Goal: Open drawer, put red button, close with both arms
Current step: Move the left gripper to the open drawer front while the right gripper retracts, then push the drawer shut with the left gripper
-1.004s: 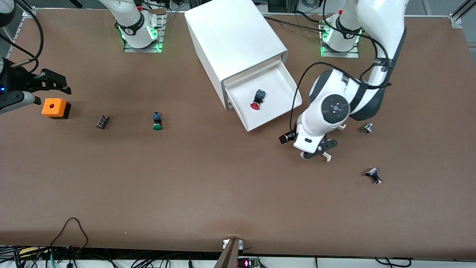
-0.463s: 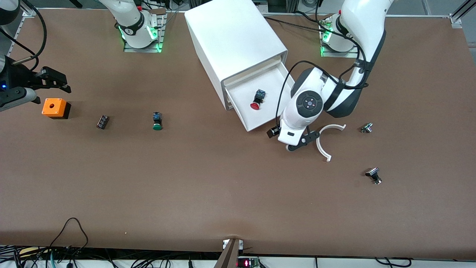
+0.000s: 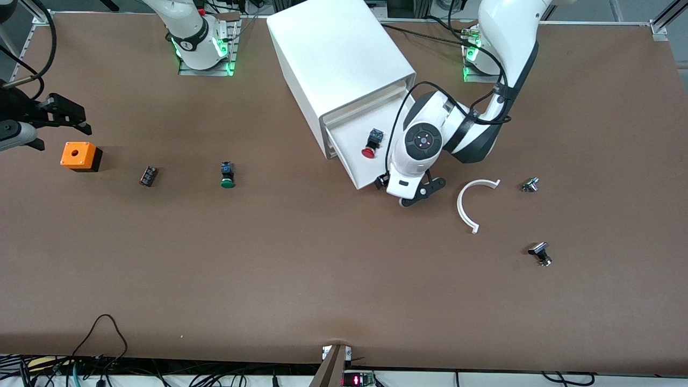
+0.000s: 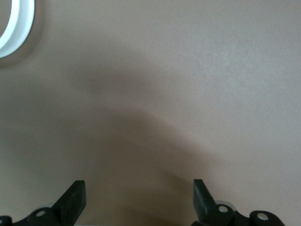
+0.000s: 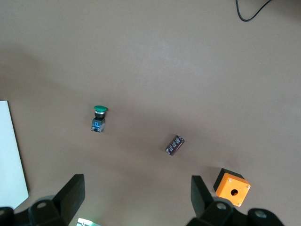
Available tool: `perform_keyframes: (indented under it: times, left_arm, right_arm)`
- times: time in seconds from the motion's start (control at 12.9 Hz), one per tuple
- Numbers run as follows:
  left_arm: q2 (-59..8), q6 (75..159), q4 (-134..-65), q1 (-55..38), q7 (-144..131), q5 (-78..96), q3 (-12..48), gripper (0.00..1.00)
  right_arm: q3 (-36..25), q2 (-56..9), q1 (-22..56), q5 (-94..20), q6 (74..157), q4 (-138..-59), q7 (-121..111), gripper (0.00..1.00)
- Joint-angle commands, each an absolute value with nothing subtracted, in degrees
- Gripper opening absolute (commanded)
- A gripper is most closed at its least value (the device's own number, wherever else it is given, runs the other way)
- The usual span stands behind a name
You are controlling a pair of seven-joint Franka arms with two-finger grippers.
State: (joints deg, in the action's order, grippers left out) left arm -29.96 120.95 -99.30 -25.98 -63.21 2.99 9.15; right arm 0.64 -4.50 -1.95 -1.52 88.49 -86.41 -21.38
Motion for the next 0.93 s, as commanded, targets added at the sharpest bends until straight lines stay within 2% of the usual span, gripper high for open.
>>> perform_keyframes:
  times: [0.0,0.62,0.85]
  left_arm:
    - [-29.0,121.38,-100.81,-27.94,-67.31,1.41,9.49,1.0]
    - [-27.95,121.03,-103.79,-28.83,-73.03,1.41,14.85,1.0]
    - [-26.98,121.03,-105.03,-30.85,-75.31,1.41,14.94,1.0]
  right_arm:
    - [0.79,-5.19,-1.23,-0.88,88.59,-85.43,-21.27,1.0]
    - [0.26,-5.63,-1.93,-1.14,89.91,-85.52,-21.8,1.0]
    - [0.35,-5.71,-1.85,-1.23,90.0,-85.52,-21.71,1.0]
